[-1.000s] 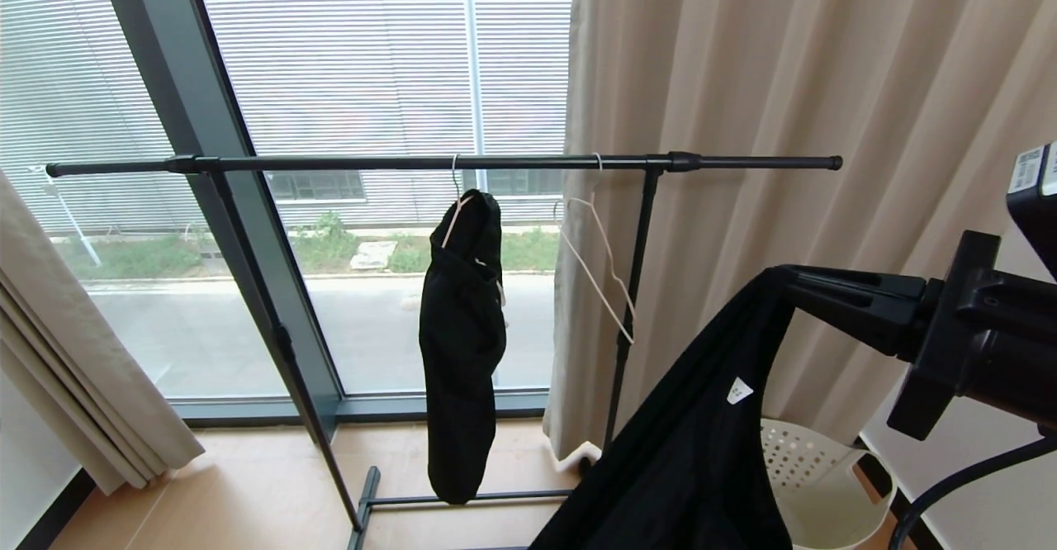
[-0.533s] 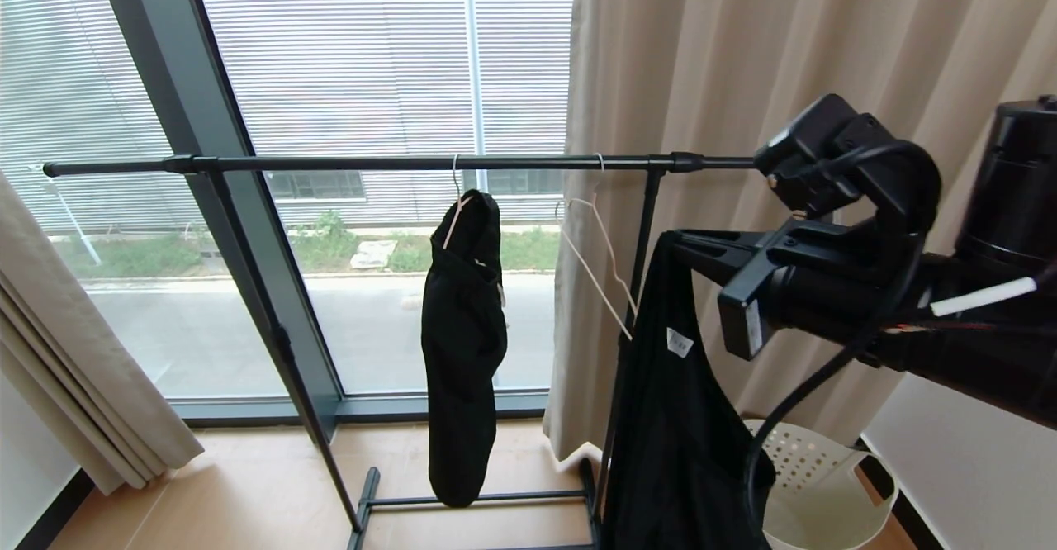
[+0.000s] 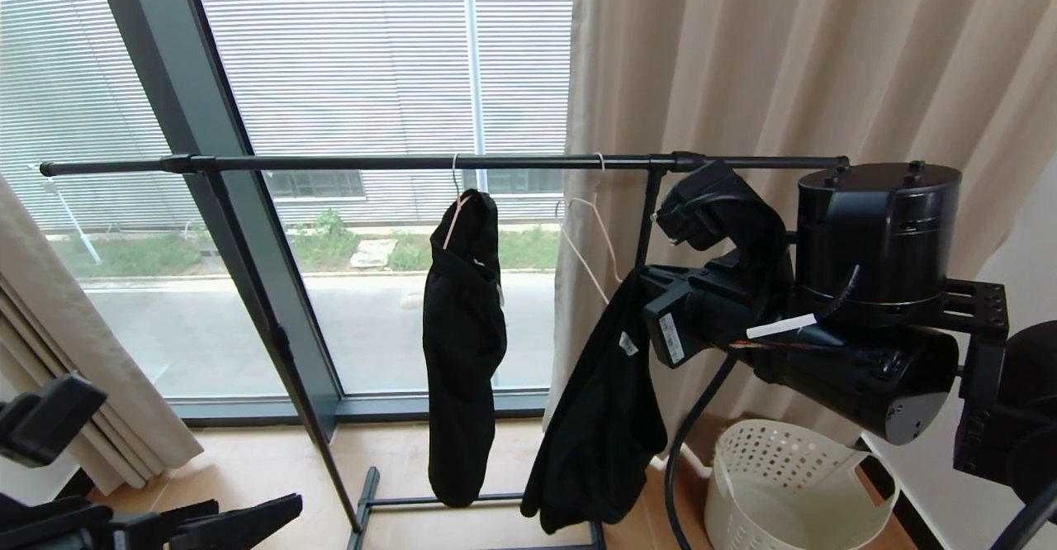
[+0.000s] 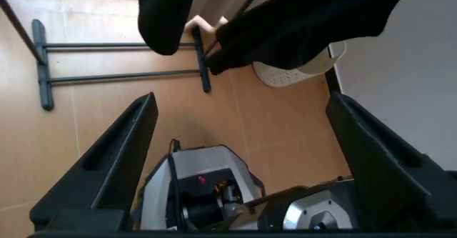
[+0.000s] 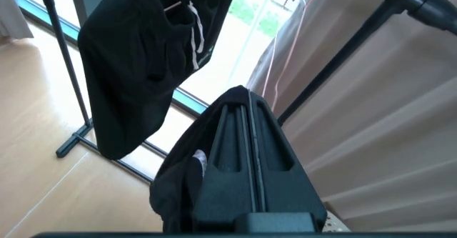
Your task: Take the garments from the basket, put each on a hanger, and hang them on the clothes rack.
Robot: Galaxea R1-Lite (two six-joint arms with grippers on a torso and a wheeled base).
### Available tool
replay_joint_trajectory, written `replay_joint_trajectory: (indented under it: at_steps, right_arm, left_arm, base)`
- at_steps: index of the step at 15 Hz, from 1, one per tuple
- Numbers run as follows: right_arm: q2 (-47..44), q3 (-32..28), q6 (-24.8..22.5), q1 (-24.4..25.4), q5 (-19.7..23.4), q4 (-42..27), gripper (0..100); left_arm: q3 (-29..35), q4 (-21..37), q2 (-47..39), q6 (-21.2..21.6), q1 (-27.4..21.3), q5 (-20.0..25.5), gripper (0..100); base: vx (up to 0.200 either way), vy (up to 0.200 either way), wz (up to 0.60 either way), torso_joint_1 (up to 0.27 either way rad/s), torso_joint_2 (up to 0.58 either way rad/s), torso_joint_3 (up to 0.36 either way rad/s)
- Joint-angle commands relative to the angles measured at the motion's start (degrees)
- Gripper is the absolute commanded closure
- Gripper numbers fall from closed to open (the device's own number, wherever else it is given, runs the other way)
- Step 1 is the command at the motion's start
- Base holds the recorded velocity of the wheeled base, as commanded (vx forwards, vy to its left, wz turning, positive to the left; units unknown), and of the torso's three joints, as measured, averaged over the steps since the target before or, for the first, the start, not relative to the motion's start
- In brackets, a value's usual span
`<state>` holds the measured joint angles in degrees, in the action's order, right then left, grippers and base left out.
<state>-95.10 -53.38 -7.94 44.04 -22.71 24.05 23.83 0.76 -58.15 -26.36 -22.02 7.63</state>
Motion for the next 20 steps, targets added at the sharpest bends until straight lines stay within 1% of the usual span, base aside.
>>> replay_joint_trajectory:
  at_steps: [1, 2, 4, 5, 6, 7, 9, 11, 12, 15, 17, 19, 20]
  right_arm:
    - [1.3, 1.1, 0.3, 0.9, -0.1, 0.0, 100]
    - [1.8, 1.3, 0.4, 1.5, -0.1, 0.0, 100]
    - [1.8, 1.9, 0.4, 1.7, 0.0, 0.0, 100]
    - [1.7, 1.9, 0.4, 1.8, 0.0, 0.1, 100]
    - [1.7, 1.9, 0.4, 2.0, 0.0, 0.5, 100]
    - [1.7, 1.9, 0.4, 2.0, -0.1, 1.4, 100]
    - [1.3, 2.1, 0.3, 2.0, -0.5, 2.6, 100]
    - [1.1, 2.1, 0.2, 2.1, -0.6, 2.6, 100]
    - [1.0, 2.1, 0.2, 2.1, -0.6, 2.6, 100]
    - [-1.1, 1.8, 0.2, 2.1, -0.8, 2.8, 100]
    - [-1.9, 1.4, 0.2, 2.1, -1.5, 2.9, 100]
    - [-1.9, 0.6, 0.1, 2.1, -3.0, 2.9, 100]
    - [-2.1, 0.5, 0.1, 2.1, -3.0, 2.8, 100]
  left_arm:
    - [8.4, -1.0, -16.7, -5.2, -7.8, -0.2, 0]
    - [11.7, -1.0, -20.5, -7.0, -9.2, -0.2, 0]
    - [18.4, -0.9, -26.5, -7.6, -10.0, -0.2, 0]
    - [20.6, -0.9, -29.0, -8.1, -10.5, -0.2, 0]
    - [22.6, -0.9, -31.9, -9.8, -12.6, -0.4, 0]
    - [23.1, -1.0, -33.7, -10.1, -14.3, -0.7, 0]
    - [24.3, -2.8, -38.2, -10.2, -16.1, -1.1, 0]
    - [25.1, -5.3, -42.0, -9.9, -17.3, -1.3, 0]
    - [26.2, -5.6, -43.3, -9.9, -17.8, -1.4, 0]
    - [32.8, -5.6, -45.1, -10.0, -20.5, -1.4, 0]
    - [36.9, -5.5, -48.0, -10.0, -21.4, -1.7, 0]
    - [39.7, -5.6, -51.5, -9.9, -22.0, -3.9, 0]
    - [41.2, -5.5, -52.9, -9.9, -22.3, -4.9, 0]
  base:
    - [0.0, 0.0, 0.0, 0.0, 0.0, 0.0]
    - [0.0, 0.0, 0.0, 0.0, 0.0, 0.0]
    - [0.0, 0.0, 0.0, 0.0, 0.0, 0.0]
    - [0.0, 0.0, 0.0, 0.0, 0.0, 0.0]
    - [0.0, 0.0, 0.0, 0.0, 0.0, 0.0]
    - [0.0, 0.0, 0.0, 0.0, 0.0, 0.0]
    - [0.0, 0.0, 0.0, 0.0, 0.0, 0.0]
    - [0.0, 0.0, 0.0, 0.0, 0.0, 0.0]
    - [0.0, 0.0, 0.0, 0.0, 0.0, 0.0]
    - [0.0, 0.0, 0.0, 0.0, 0.0, 0.0]
    - [0.0, 0.0, 0.0, 0.0, 0.0, 0.0]
    - [0.0, 0.0, 0.0, 0.0, 0.0, 0.0]
    - [0.0, 0.0, 0.0, 0.0, 0.0, 0.0]
